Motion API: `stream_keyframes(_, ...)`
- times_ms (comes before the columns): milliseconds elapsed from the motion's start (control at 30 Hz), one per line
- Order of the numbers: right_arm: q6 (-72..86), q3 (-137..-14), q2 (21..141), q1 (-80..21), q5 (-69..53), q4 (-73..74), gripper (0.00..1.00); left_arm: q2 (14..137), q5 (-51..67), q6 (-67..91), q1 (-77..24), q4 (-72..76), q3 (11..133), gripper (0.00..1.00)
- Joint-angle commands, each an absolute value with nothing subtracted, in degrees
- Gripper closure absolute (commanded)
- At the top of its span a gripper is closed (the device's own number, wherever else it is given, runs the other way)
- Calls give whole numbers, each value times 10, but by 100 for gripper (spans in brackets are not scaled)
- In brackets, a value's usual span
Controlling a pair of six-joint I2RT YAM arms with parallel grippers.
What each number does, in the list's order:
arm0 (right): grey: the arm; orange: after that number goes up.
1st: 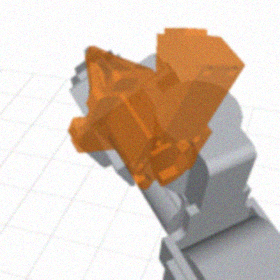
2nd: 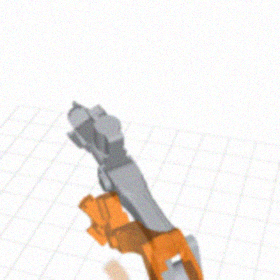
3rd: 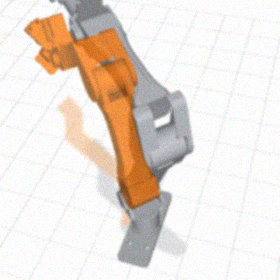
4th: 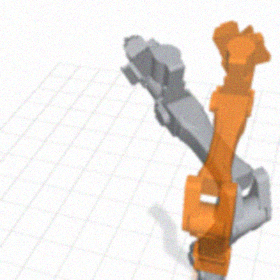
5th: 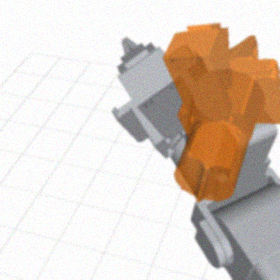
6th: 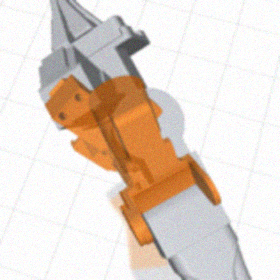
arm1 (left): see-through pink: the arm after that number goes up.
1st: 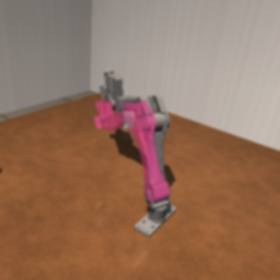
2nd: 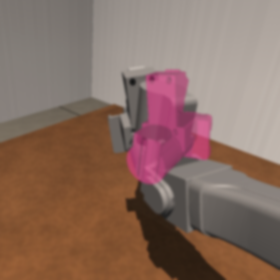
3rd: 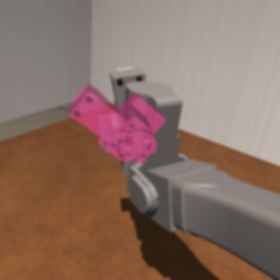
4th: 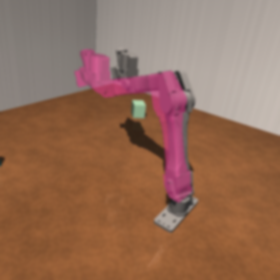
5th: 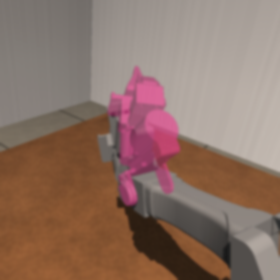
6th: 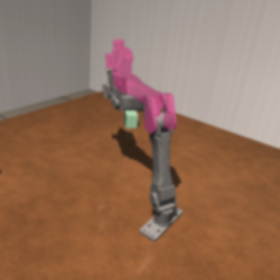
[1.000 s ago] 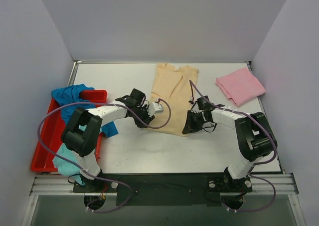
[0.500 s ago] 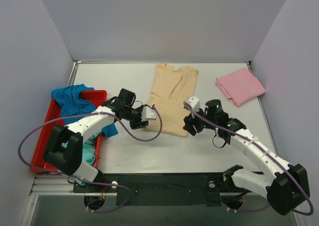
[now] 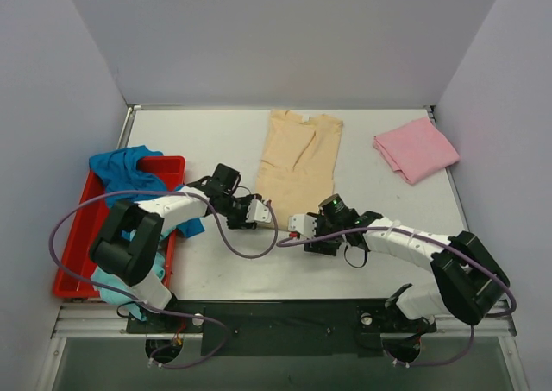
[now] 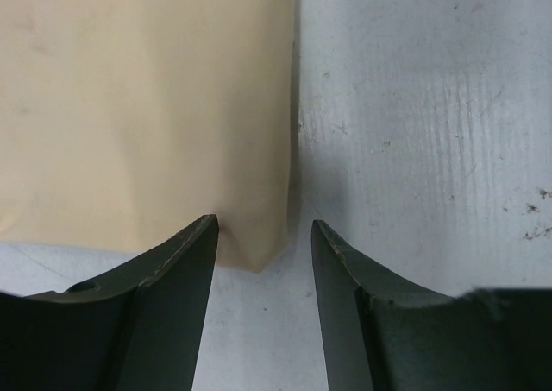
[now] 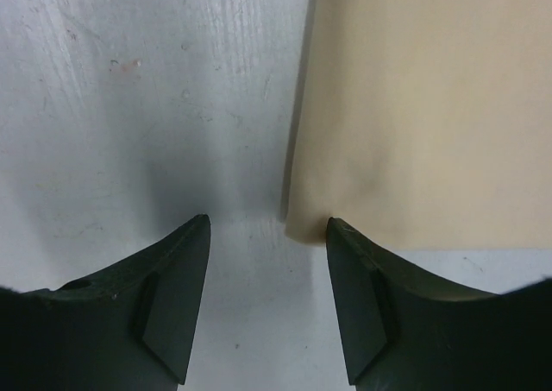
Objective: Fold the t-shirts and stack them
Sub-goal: Grab one side of the 2/3 rectangular tshirt with both arms
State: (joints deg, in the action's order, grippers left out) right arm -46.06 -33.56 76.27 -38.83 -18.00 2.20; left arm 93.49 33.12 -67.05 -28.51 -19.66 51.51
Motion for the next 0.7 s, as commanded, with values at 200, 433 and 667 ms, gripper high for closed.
stream_keyframes(200, -500, -354, 847, -419, -52, -25, 73, 982, 271, -667, -295, -191, 541, 49)
stream_keyframes(433, -505, -358, 847, -432, -13, -3, 100, 944, 247, -645, -315, -157, 517, 100)
stream_keyframes(667, -454, -375, 752, -494, -61, 150, 100, 846, 289, -606, -316, -290, 514, 100)
